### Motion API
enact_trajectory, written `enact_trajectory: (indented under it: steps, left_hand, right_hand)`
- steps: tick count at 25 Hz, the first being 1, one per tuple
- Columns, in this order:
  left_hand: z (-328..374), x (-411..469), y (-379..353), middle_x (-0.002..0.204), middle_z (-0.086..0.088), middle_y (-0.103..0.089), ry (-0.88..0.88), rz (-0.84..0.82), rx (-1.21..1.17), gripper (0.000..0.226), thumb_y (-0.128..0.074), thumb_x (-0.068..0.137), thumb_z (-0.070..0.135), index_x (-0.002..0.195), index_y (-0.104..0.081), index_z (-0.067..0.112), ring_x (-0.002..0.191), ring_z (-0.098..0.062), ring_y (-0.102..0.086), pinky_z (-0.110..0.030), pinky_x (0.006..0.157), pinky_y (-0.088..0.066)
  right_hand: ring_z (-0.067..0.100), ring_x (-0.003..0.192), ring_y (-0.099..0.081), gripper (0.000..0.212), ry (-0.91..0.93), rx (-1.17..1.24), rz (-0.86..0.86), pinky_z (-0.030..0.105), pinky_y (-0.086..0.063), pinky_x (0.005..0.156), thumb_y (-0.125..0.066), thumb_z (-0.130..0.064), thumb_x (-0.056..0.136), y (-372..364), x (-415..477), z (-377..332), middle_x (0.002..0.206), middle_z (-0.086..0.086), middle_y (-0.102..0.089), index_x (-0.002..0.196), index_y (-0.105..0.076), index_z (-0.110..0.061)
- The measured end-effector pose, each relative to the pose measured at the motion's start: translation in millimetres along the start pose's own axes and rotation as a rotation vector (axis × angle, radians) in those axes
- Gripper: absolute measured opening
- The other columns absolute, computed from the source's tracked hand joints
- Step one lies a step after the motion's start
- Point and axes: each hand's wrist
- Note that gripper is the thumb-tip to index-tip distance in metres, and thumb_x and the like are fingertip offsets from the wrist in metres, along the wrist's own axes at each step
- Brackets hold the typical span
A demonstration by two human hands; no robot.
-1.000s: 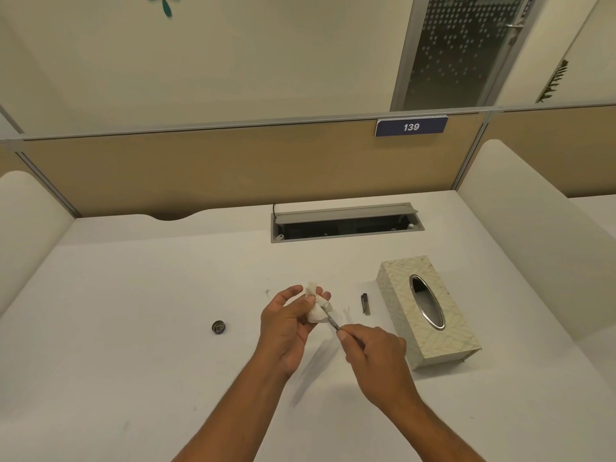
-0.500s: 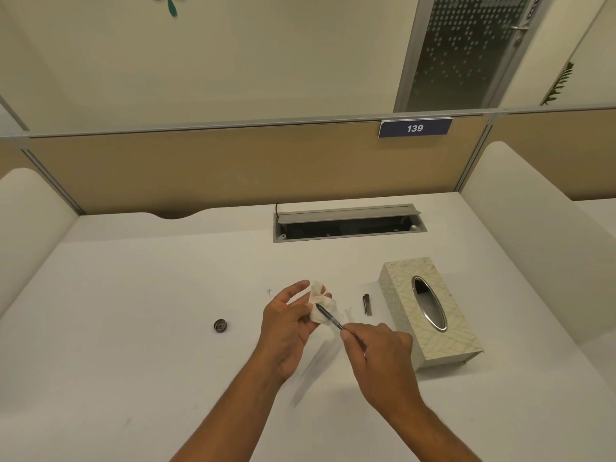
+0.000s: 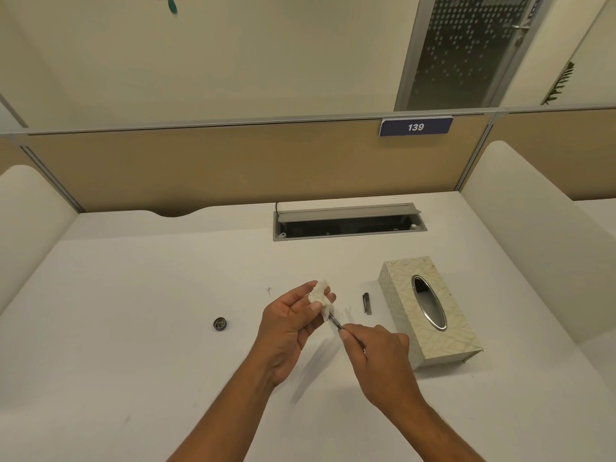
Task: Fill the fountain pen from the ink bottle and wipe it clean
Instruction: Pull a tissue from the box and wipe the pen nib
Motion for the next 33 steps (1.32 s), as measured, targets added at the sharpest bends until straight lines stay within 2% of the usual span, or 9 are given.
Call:
enact_trajectory:
  steps: [6, 9, 12, 15, 19, 23, 26, 29, 33]
  left_hand:
    - [-7, 3, -4, 0.122, -0.02, -0.083, -0.026, 0.139, 0.07, 0.024, -0.068, 0.102, -0.003, 0.124, -0.076, 0.003, 0.112, -0.037, -0.081, -0.036, 0.085, -0.068]
    - [-7, 5, -3, 0.115, -0.021, -0.084, -0.022, 0.247, 0.033, 0.022, -0.065, 0.104, -0.004, 0.121, -0.077, 0.001, 0.109, -0.036, -0.082, -0.033, 0.082, -0.068]
    - [-3, 8, 5, 0.11, -0.017, -0.086, -0.036, 0.329, 0.048, 0.024, -0.064, 0.104, -0.005, 0.125, -0.075, -0.001, 0.104, -0.029, -0.084, -0.03, 0.081, -0.068]
    - [-6, 4, 2, 0.112, -0.011, -0.087, -0.001, 0.285, 0.09, 0.026, -0.06, 0.107, -0.003, 0.127, -0.074, 0.006, 0.104, -0.026, -0.084, -0.03, 0.084, -0.068]
    - [-9, -3, -7, 0.121, -0.013, -0.084, 0.022, 0.155, 0.12, 0.031, -0.055, 0.11, -0.001, 0.133, -0.072, 0.011, 0.114, -0.03, -0.081, -0.036, 0.093, -0.067]
    - [-1, -6, -3, 0.13, -0.018, -0.081, 0.032, 0.048, 0.051, 0.039, -0.053, 0.111, -0.002, 0.143, -0.063, 0.016, 0.121, -0.033, -0.078, -0.041, 0.099, -0.065]
    - [-1, -9, 1, 0.137, -0.022, -0.076, 0.014, -0.01, -0.025, 0.043, -0.064, 0.106, 0.004, 0.147, -0.059, 0.016, 0.129, -0.036, -0.074, -0.042, 0.103, -0.063]
    - [-5, -5, 2, 0.137, -0.023, -0.076, 0.012, 0.002, -0.071, 0.053, -0.076, 0.093, 0.011, 0.145, -0.064, 0.006, 0.128, -0.038, -0.074, -0.04, 0.099, -0.064]
    - [-11, -5, -3, 0.141, -0.02, -0.074, 0.029, -0.036, -0.054, 0.041, -0.069, 0.098, 0.02, 0.136, -0.073, 0.006, 0.133, -0.035, -0.071, -0.037, 0.1, -0.063]
  right_hand:
    - [0.004, 0.068, -0.05, 0.026, 0.013, 0.01, 0.005, 0.036, -0.039, 0.09, -0.044, -0.04, 0.106, -1, -3, -1, 0.066, -0.017, -0.049, 0.086, -0.06, -0.038]
    - [0.007, 0.064, -0.049, 0.029, 0.033, 0.051, 0.077, 0.037, -0.039, 0.085, -0.05, -0.034, 0.104, -3, -7, 2, 0.055, -0.018, -0.043, 0.076, -0.055, -0.038]
    - [0.004, 0.063, -0.051, 0.025, 0.03, 0.12, 0.169, 0.035, -0.037, 0.081, -0.055, -0.031, 0.103, -5, -9, 5, 0.055, -0.021, -0.047, 0.081, -0.065, -0.036]
    - [0.002, 0.065, -0.054, 0.019, 0.051, 0.158, 0.22, 0.036, -0.037, 0.079, -0.055, -0.031, 0.103, -9, -2, -1, 0.061, -0.022, -0.052, 0.093, -0.071, -0.033]
    - [0.006, 0.07, -0.056, 0.028, 0.012, 0.073, 0.17, 0.035, -0.034, 0.083, -0.045, -0.039, 0.106, -15, 6, -9, 0.073, -0.015, -0.062, 0.103, -0.072, -0.031]
    - [0.009, 0.066, -0.053, 0.031, -0.027, 0.003, 0.148, 0.034, -0.031, 0.081, -0.043, -0.039, 0.106, -13, 10, -8, 0.07, -0.013, -0.059, 0.095, -0.071, -0.03]
    - [0.009, 0.064, -0.05, 0.031, -0.002, 0.01, 0.114, 0.037, -0.035, 0.082, -0.043, -0.039, 0.107, -10, 9, -10, 0.062, -0.014, -0.051, 0.088, -0.066, -0.031]
    - [0.007, 0.064, -0.05, 0.03, 0.009, 0.024, 0.043, 0.036, -0.036, 0.086, -0.041, -0.04, 0.107, -8, 8, -14, 0.06, -0.017, -0.044, 0.087, -0.063, -0.032]
    - [0.006, 0.063, -0.048, 0.028, 0.047, 0.004, -0.019, 0.035, -0.038, 0.087, -0.04, -0.04, 0.108, -5, 9, -17, 0.061, -0.016, -0.043, 0.084, -0.054, -0.033]
Point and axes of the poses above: each hand's wrist, its own x-axis towards the middle knuckle, its own y-axis out of the back of the hand, z = x × y
